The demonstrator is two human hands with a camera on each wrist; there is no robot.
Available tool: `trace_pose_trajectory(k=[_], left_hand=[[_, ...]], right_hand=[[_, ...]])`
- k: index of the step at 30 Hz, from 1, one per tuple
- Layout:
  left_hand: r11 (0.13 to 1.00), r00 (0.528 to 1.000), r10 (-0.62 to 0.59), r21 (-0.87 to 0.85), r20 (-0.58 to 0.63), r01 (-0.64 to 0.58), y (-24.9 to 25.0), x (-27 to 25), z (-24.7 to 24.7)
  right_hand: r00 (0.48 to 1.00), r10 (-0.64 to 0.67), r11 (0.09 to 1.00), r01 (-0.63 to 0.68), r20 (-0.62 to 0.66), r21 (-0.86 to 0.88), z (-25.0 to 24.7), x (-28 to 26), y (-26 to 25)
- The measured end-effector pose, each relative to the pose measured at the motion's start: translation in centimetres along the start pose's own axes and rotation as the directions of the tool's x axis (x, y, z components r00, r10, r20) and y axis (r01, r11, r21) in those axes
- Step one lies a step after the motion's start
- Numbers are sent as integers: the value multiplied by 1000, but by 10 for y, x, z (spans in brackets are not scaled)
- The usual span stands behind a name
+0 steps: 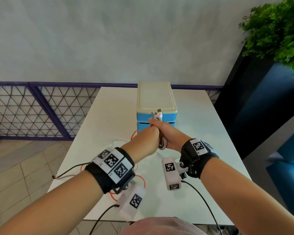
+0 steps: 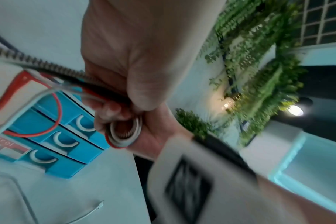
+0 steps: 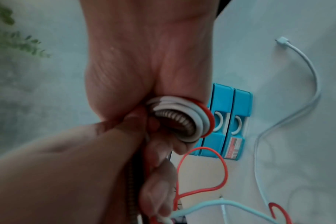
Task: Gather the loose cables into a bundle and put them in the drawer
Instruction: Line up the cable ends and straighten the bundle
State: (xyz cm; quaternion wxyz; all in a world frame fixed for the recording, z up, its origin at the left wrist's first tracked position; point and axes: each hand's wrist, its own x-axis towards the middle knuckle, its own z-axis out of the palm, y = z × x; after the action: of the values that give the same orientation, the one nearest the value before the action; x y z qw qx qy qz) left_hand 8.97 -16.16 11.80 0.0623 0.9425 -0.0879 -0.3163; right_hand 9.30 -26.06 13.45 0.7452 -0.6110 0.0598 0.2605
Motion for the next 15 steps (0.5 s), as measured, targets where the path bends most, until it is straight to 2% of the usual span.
trace_pose_trajectory(k=[1, 2, 3, 4, 7, 10, 13, 15], left_hand=[[934, 993, 98, -338, -63, -113, -7, -2, 3], [882, 974, 197, -413, -112, -226, -4, -10, -3], [791, 948, 255, -523, -191, -318, -9, -24, -23], [726, 935, 306, -591, -179, -350, -17, -30, -30], [675, 906, 422, -666, -4, -318, -25, -33, -33], [669, 870, 490, -667, 65, -327, -30, -34, -31], [728, 850, 512, -588, 125, -352, -29, -39, -24], [770, 877, 471, -529, 96, -356, -27, -40, -18]], right_hand=[[999, -31, 998, 30, -20, -53, -2, 1, 1], [998, -58, 992, 55, -21, -116, -3, 2, 2], [996, -85, 983, 81, -20, -164, -4, 2, 3], [993, -113, 976, 104, -36, -192, -5, 2, 2], [978, -149, 984, 133, -142, -116, -6, 8, 0], [981, -144, 986, 154, -132, 65, -1, 12, -3], [983, -135, 960, 160, -122, 230, 5, 11, -6], [984, -134, 928, 165, -113, 333, 7, 11, -10]])
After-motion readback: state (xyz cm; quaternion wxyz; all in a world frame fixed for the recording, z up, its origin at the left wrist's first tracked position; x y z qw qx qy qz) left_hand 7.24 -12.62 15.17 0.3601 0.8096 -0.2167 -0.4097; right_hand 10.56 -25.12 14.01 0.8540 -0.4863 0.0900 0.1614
